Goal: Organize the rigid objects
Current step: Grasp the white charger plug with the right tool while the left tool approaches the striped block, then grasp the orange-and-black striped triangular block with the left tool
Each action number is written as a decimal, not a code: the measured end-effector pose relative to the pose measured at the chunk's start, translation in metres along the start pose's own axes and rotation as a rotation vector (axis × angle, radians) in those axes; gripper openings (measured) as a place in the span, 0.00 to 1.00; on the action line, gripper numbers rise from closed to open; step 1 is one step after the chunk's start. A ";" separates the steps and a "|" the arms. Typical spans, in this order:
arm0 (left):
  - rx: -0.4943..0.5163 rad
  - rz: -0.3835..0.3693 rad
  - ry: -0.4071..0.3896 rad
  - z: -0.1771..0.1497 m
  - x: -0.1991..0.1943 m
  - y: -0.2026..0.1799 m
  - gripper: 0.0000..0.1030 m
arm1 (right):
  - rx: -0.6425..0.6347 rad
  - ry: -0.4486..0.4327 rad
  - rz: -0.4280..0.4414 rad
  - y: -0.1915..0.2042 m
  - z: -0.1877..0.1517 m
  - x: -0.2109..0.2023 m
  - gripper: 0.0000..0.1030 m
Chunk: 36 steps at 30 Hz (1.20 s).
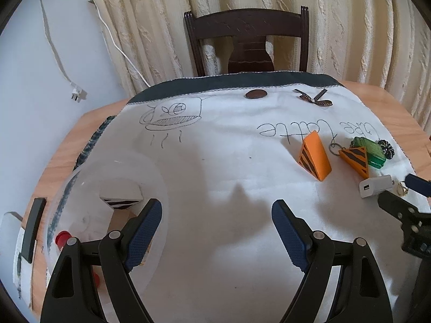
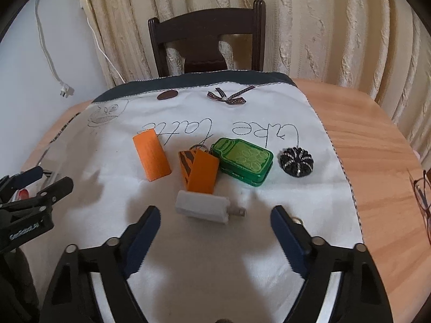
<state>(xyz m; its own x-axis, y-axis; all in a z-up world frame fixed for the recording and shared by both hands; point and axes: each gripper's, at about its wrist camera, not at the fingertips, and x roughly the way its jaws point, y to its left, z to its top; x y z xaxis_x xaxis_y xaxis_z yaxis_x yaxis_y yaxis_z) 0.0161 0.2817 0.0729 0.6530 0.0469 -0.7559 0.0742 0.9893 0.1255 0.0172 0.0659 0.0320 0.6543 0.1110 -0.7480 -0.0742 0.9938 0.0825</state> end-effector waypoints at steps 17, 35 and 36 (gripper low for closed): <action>0.005 -0.066 0.065 0.011 0.008 -0.010 0.82 | 0.008 0.034 0.023 -0.002 0.002 0.014 0.60; 0.002 -0.144 0.139 0.051 0.042 -0.059 0.82 | 0.050 0.007 0.063 -0.013 0.001 0.005 0.60; 0.006 -0.144 0.140 0.052 0.043 -0.062 0.82 | 0.050 0.008 0.065 -0.014 0.000 0.006 0.60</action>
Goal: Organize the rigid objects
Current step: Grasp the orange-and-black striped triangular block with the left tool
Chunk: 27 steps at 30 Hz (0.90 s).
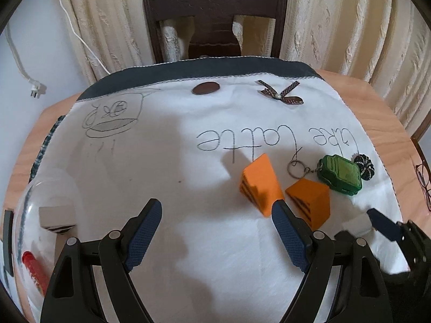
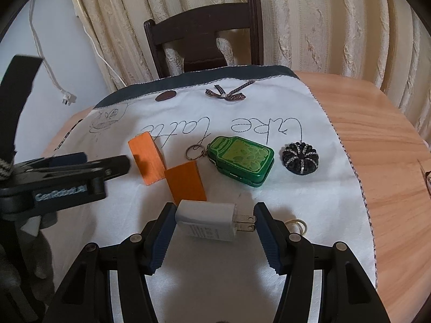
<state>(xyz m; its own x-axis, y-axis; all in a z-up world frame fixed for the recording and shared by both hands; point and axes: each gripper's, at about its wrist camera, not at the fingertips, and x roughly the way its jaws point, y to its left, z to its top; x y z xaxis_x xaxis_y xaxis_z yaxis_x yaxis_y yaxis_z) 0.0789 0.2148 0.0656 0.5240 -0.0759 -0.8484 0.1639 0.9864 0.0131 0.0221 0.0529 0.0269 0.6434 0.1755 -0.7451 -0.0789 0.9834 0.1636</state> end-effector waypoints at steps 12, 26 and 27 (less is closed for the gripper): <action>0.006 0.013 0.038 0.013 0.032 -0.007 0.82 | 0.011 0.006 0.019 -0.001 -0.001 0.000 0.60; -0.002 0.009 0.034 0.028 0.039 -0.021 0.82 | 0.011 0.005 0.021 -0.002 -0.002 0.000 0.60; -0.006 0.011 0.037 0.028 0.040 -0.018 0.82 | 0.012 0.006 0.021 -0.001 -0.002 0.000 0.60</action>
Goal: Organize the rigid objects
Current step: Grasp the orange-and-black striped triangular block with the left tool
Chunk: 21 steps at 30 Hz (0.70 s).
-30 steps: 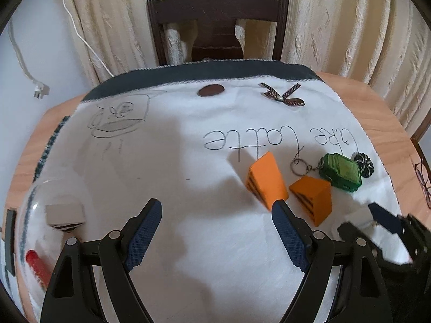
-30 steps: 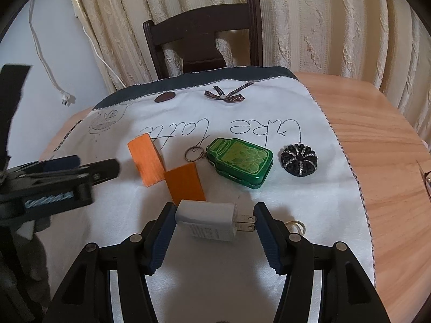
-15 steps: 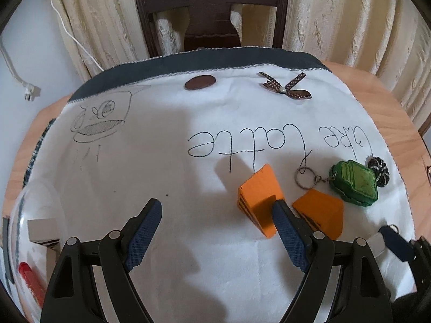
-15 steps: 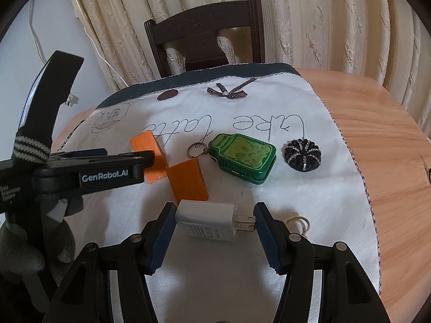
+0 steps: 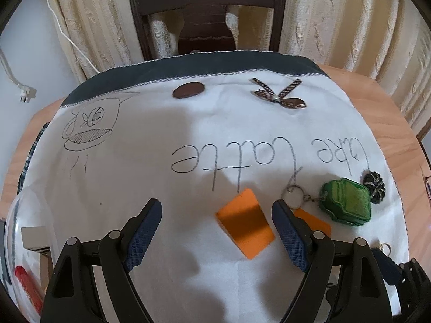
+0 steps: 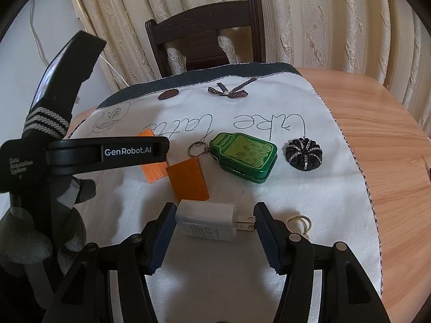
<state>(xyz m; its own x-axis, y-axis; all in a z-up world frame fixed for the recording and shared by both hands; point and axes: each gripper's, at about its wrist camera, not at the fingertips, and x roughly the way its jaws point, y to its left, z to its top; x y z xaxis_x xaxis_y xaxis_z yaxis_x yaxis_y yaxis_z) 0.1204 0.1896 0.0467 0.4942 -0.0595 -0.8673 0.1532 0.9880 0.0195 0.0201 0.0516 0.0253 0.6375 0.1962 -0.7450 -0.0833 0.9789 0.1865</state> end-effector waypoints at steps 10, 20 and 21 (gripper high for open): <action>-0.042 -0.008 -0.020 -0.007 -0.011 0.028 0.89 | 0.001 -0.002 0.010 0.001 0.000 -0.001 0.60; -0.098 0.001 -0.023 -0.025 -0.023 0.056 0.91 | -0.003 -0.002 0.017 0.003 0.000 0.000 0.60; -0.093 -0.005 -0.023 -0.027 -0.024 0.054 0.91 | -0.004 -0.002 0.017 0.002 0.000 0.000 0.60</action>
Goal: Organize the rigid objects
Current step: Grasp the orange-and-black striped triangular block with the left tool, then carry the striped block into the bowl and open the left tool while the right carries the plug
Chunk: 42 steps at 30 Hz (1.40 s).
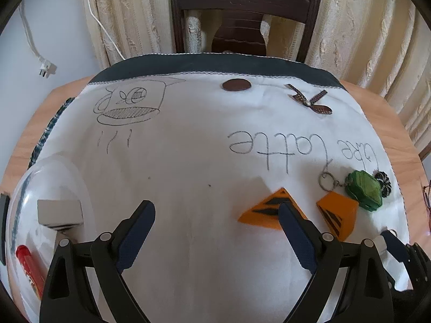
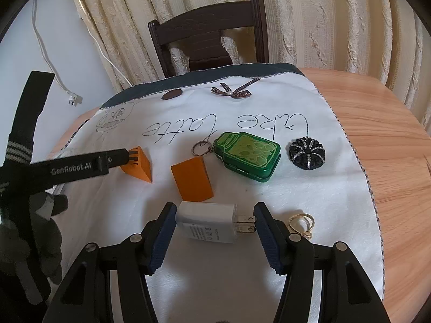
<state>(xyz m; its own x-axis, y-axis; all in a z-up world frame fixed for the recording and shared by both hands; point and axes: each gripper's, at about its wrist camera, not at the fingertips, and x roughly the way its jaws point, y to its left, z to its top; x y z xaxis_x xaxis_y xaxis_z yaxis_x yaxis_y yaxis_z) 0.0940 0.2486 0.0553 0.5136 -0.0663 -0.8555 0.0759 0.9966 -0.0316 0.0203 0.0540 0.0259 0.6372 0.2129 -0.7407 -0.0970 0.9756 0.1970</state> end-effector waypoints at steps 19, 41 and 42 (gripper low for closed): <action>0.102 -0.024 0.016 -0.008 0.022 -0.035 0.81 | 0.003 0.000 -0.003 -0.002 -0.002 -0.001 0.60; 0.090 -0.043 -0.069 -0.012 -0.011 -0.028 0.58 | -0.014 -0.027 0.005 0.000 -0.003 -0.005 0.60; 0.083 -0.041 -0.071 -0.011 -0.013 -0.026 0.58 | -0.015 -0.028 0.004 0.000 -0.004 -0.006 0.60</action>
<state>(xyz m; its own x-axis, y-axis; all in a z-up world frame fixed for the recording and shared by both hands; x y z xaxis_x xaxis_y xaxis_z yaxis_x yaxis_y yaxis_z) 0.0758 0.2242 0.0610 0.5678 -0.1131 -0.8153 0.1673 0.9857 -0.0202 0.0141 0.0527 0.0277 0.6578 0.2158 -0.7216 -0.1109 0.9754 0.1906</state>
